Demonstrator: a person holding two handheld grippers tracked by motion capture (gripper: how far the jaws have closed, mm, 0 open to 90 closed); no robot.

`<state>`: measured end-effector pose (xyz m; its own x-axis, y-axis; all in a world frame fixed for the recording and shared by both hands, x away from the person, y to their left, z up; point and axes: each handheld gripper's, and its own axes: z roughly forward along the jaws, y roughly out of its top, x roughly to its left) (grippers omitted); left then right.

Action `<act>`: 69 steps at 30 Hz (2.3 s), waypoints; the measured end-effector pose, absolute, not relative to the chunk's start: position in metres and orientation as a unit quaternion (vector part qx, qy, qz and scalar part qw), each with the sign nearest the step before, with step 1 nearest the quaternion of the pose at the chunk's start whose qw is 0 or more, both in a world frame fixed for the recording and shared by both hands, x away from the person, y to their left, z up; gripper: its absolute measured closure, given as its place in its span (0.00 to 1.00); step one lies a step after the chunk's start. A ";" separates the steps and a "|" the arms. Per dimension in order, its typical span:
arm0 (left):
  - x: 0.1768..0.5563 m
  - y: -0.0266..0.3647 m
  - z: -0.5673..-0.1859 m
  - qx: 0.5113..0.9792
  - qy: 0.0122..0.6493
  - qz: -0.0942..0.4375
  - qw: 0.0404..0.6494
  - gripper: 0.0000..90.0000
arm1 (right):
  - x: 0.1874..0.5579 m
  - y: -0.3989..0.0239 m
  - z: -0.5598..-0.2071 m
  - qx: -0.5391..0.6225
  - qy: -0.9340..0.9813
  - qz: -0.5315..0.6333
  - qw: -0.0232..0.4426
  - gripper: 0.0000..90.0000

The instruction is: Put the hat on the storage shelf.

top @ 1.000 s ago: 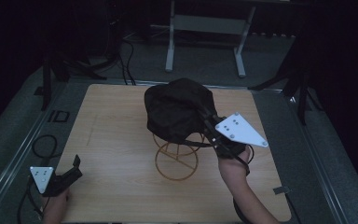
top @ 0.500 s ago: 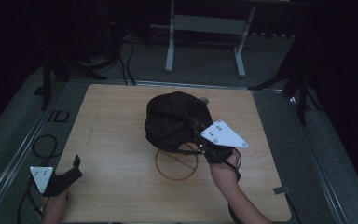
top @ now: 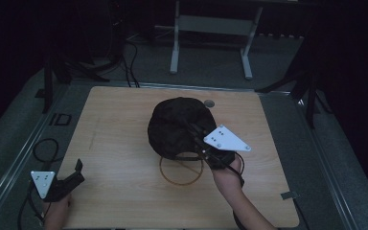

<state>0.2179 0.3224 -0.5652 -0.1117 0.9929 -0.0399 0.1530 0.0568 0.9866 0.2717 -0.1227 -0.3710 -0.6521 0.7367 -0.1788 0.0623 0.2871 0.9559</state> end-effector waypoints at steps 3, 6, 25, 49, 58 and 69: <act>0.218 0.322 -0.565 0.497 0.576 0.473 0.444 0.01 | 0.273 -0.121 -0.373 0.268 0.743 0.532 0.306 0.81; 0.218 0.322 -0.565 0.497 0.576 0.473 0.444 0.01 | 0.274 -0.118 -0.376 0.268 0.750 0.525 0.301 0.77; 0.218 0.322 -0.565 0.498 0.575 0.473 0.444 0.01 | 0.268 -0.126 -0.386 0.274 0.745 0.524 0.307 0.56; 0.218 0.322 -0.565 0.498 0.575 0.474 0.444 0.01 | 0.277 -0.162 -0.360 0.302 0.719 0.549 0.301 0.49; 0.218 0.322 -0.565 0.496 0.575 0.474 0.445 0.01 | 0.286 -0.181 -0.359 0.316 0.721 0.538 0.301 0.31; 0.218 0.322 -0.565 0.496 0.577 0.473 0.445 0.01 | 0.293 -0.222 -0.368 0.341 0.716 0.526 0.308 0.17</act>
